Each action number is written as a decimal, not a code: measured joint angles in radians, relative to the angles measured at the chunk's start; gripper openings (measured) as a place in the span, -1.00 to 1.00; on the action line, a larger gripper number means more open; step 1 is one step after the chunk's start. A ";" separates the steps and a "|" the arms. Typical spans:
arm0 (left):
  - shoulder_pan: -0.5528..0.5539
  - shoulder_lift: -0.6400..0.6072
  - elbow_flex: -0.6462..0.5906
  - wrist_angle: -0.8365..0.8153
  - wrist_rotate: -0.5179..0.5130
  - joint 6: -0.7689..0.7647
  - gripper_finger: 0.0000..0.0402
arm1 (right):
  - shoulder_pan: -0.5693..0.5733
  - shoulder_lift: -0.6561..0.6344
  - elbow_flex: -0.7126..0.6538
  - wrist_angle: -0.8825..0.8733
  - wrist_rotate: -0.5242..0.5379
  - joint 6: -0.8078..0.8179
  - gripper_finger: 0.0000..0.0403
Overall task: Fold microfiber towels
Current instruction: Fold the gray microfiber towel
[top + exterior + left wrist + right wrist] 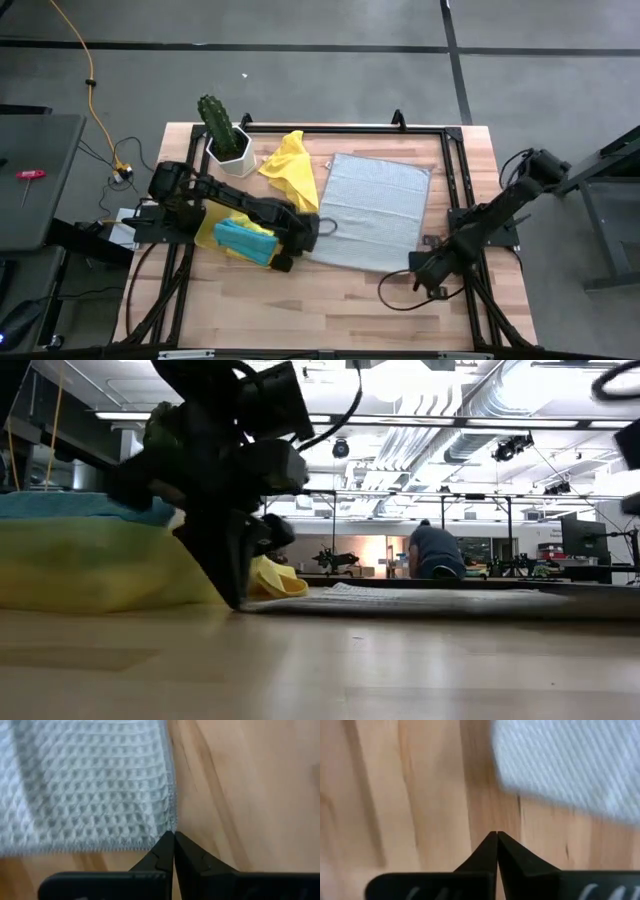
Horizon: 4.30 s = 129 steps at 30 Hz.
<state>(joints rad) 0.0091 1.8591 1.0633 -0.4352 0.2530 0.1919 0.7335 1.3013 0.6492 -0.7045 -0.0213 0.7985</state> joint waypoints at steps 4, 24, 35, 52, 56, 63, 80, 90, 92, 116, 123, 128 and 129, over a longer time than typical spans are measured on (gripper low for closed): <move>0.046 -0.069 0.003 0.000 0.070 -0.039 -1.00 | -0.008 -0.155 -0.001 -0.041 -0.006 0.066 -1.00; 0.073 -0.166 0.004 0.012 0.126 -0.103 -1.00 | -0.074 -0.269 -0.010 0.123 0.009 -0.034 -0.94; 0.040 -0.166 0.005 0.011 0.122 -0.110 -1.00 | -0.072 0.024 -0.010 0.212 -0.002 -0.115 -0.12; 0.036 -0.166 0.005 0.009 0.122 -0.113 -1.00 | -0.070 0.173 -0.005 0.241 0.035 -0.122 -0.30; 0.036 -0.166 0.005 0.009 0.122 -0.112 -1.00 | -0.070 0.174 -0.005 0.207 0.048 -0.120 -0.58; 0.036 -0.166 0.005 0.010 0.117 -0.112 -1.00 | -0.070 0.177 0.012 0.176 0.018 -0.118 -0.95; 0.050 -0.193 0.041 -0.023 0.346 -0.242 -1.00 | -0.072 -0.112 0.102 0.076 -0.177 -0.053 -1.00; 0.141 -0.193 0.176 -0.104 0.280 -0.168 -1.00 | -0.160 -0.421 0.103 -0.126 0.038 0.102 -1.00; 0.181 -0.193 0.188 -0.113 0.256 -0.156 -1.00 | -0.194 -0.469 0.103 -0.209 0.115 0.121 -1.00; 0.397 -0.030 0.191 0.043 -0.091 -0.231 -1.00 | -0.635 -0.495 -0.087 -0.437 0.386 0.223 -1.00; 0.395 0.003 0.190 0.072 -0.184 -0.243 -1.00 | -0.689 -0.486 -0.129 -0.331 0.380 0.218 -1.00; 0.395 0.003 0.190 0.068 -0.285 -0.260 -1.00 | -0.711 -0.476 -0.130 -0.287 0.385 0.215 -1.00; 0.397 0.003 0.190 0.066 -0.296 -0.271 -1.00 | -0.716 -0.474 -0.130 -0.285 0.385 0.219 -1.00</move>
<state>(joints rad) 0.4064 1.8626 1.2533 -0.3696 -0.0434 -0.0794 0.0173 0.8268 0.5194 -0.9899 0.3635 1.0171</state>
